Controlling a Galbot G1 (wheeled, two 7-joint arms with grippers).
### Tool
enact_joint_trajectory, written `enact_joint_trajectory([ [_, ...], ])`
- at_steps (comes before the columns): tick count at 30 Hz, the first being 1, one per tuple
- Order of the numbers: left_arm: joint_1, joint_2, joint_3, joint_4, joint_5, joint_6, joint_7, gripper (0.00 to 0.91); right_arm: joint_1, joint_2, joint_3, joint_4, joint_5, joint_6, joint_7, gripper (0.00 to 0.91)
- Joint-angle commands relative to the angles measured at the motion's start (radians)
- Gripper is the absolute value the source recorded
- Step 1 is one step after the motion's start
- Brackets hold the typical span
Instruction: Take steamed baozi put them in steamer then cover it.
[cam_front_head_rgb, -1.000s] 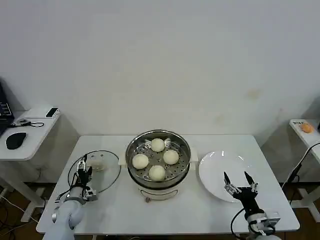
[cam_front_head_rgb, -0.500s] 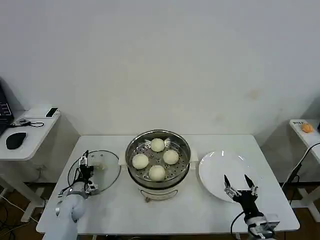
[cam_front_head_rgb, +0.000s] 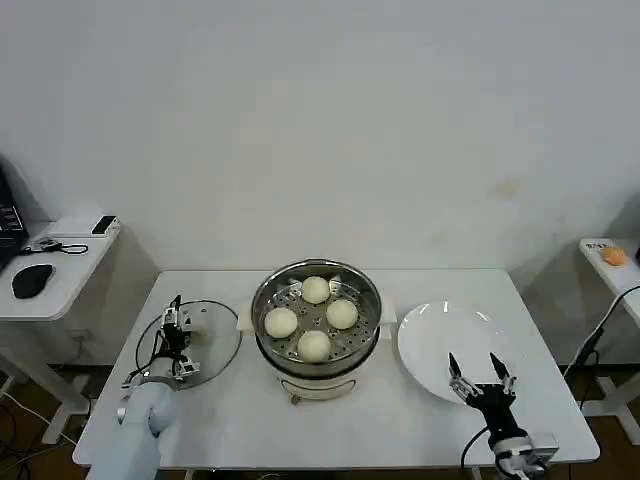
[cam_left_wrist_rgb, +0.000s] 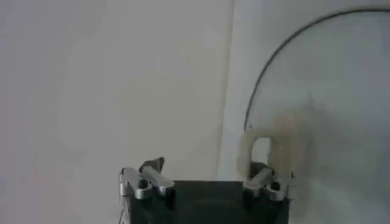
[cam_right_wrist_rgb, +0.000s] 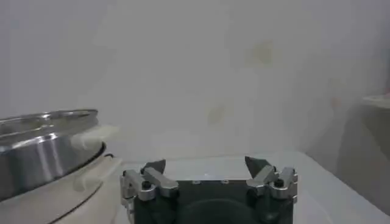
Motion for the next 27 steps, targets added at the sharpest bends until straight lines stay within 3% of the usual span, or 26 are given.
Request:
enact_joint_trajectory([
  [1,-0.014,0.005,0.012,0.06,-0.001,-0.007,-0.022,0.0,-0.004,0.002,0.001,-0.003,-0.003,0.003,-0.001,0.907],
  [15,0.015,0.01,-0.013,0.008,-0.002,-0.008,-0.023,0.0,0.008,-0.025,0.028,-0.013,0.043,-0.008,0.002,0.907],
  [24,0.134,0.051,-0.048,-0.255,0.039,0.042,0.061,0.0,0.044,-0.043,0.07,-0.016,0.109,-0.029,0.009,0.907],
  [27,0.19,0.07,-0.069,-0.39,0.065,0.104,0.11,0.0,0.055,-0.047,0.076,-0.018,0.122,-0.03,0.008,0.907],
])
